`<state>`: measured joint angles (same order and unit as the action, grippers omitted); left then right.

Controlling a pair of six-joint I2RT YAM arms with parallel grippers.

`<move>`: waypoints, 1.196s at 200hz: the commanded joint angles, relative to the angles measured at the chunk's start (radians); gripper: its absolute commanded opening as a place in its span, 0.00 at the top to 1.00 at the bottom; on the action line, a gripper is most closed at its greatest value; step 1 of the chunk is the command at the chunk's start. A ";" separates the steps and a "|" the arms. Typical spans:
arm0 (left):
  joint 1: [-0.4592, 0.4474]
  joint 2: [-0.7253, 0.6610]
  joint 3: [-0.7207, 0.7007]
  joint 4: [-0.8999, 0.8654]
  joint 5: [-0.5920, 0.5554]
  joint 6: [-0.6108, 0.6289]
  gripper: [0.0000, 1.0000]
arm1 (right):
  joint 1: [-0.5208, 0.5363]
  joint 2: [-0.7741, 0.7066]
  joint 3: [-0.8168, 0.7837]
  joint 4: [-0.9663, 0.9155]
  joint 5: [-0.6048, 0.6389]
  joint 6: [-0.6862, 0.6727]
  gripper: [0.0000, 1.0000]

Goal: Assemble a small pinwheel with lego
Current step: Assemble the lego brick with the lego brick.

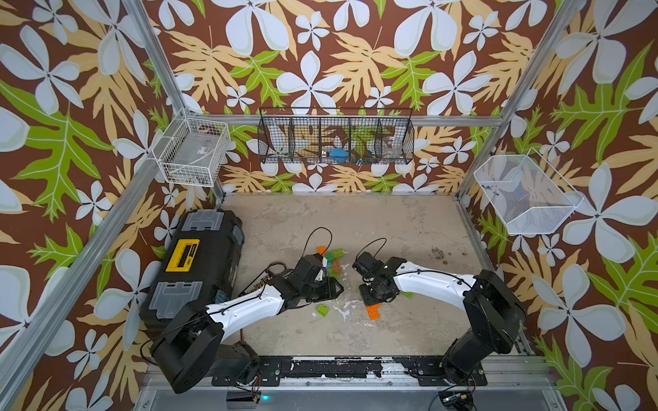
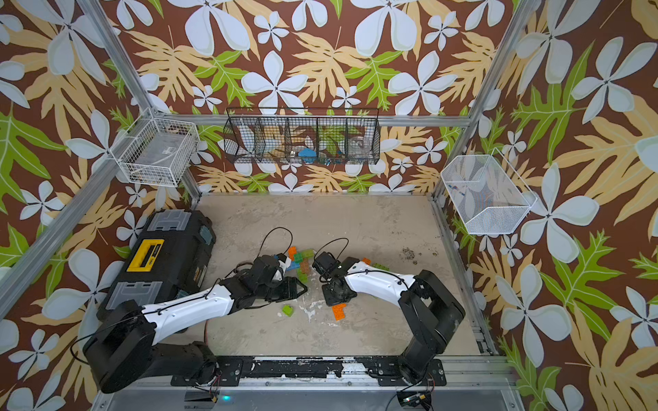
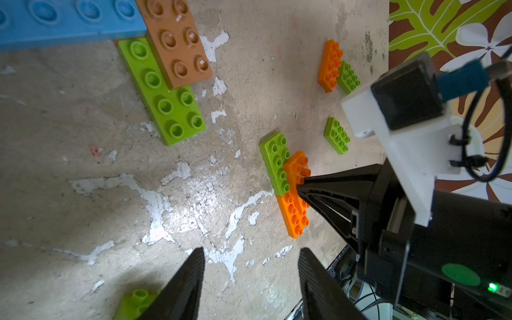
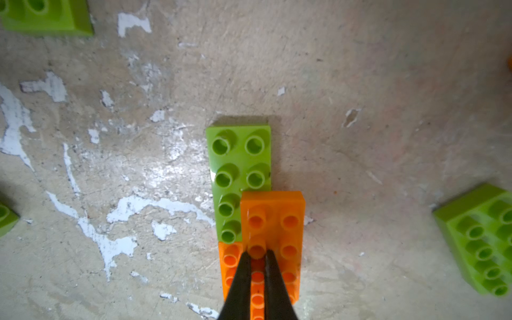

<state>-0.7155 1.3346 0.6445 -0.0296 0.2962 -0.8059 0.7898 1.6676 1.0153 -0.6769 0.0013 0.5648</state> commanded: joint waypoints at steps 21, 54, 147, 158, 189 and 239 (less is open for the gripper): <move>0.000 -0.001 0.010 0.000 -0.001 0.014 0.43 | -0.014 0.043 -0.021 0.031 0.006 -0.027 0.94; -0.001 -0.006 0.013 -0.004 -0.007 0.017 0.43 | -0.039 0.101 -0.022 0.034 -0.047 -0.074 0.94; 0.013 -0.075 0.023 -0.053 -0.078 0.043 0.44 | 0.016 0.173 0.052 0.031 -0.107 -0.151 0.94; 0.022 -0.083 0.019 -0.057 -0.076 0.045 0.44 | 0.027 0.193 0.074 0.023 -0.093 -0.145 0.95; 0.049 -0.110 0.007 -0.074 -0.078 0.049 0.44 | 0.021 0.209 0.101 0.011 -0.024 -0.089 0.98; 0.068 -0.127 0.000 -0.076 -0.073 0.044 0.44 | -0.031 0.120 0.083 0.059 -0.106 0.001 0.97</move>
<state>-0.6502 1.2102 0.6418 -0.0982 0.2218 -0.7761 0.7639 1.7748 1.1187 -0.7673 -0.0624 0.5053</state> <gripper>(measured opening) 0.555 0.099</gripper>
